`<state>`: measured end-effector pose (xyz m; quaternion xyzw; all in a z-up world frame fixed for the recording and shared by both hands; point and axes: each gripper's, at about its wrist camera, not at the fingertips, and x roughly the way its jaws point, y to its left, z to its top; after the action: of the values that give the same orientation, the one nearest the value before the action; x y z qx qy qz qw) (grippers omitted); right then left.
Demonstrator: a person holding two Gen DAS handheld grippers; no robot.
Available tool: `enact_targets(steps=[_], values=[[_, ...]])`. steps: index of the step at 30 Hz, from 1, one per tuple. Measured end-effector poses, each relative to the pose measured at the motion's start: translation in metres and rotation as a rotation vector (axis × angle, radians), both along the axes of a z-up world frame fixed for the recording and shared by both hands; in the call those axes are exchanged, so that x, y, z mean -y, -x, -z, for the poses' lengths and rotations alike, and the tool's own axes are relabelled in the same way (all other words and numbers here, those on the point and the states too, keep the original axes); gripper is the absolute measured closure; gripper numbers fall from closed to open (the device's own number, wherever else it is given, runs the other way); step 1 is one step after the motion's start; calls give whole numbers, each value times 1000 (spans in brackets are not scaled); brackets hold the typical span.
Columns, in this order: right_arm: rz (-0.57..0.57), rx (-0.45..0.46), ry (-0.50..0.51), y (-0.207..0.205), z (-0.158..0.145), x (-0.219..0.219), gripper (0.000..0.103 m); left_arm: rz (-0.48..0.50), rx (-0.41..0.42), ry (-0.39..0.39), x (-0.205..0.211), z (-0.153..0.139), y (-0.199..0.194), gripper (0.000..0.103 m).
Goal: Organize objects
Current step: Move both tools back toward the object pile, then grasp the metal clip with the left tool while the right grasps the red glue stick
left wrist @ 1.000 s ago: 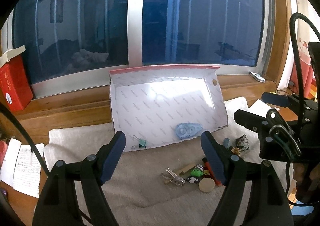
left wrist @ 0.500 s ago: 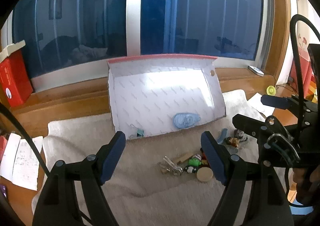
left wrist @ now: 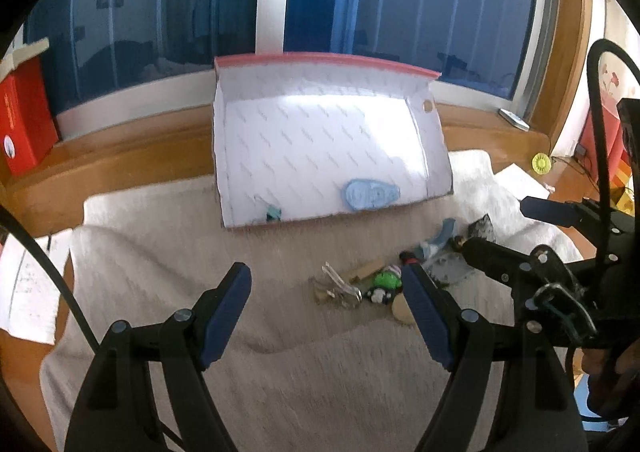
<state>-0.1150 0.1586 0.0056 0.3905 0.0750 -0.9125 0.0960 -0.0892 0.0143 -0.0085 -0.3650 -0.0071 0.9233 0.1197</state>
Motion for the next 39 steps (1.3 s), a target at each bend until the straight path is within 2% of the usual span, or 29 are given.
enact_targets(steps=[17,25,32,35,38,39], values=[[15,137,48,-6,40,-4,10,-59,157,-64,13,47,-4,24],[9,171,74,-7,51,-9,10,-58,181,-125,18,57,-1,25],[-37,207,116,-6,58,-10,37,-61,194,-186,13,55,24,26],[-54,221,121,-4,60,-11,45,-55,224,-214,6,58,40,37],[-65,223,130,-1,61,-11,45,-63,231,-178,-4,62,54,47],[-67,222,131,1,61,-11,45,-70,239,-165,-7,65,60,55]])
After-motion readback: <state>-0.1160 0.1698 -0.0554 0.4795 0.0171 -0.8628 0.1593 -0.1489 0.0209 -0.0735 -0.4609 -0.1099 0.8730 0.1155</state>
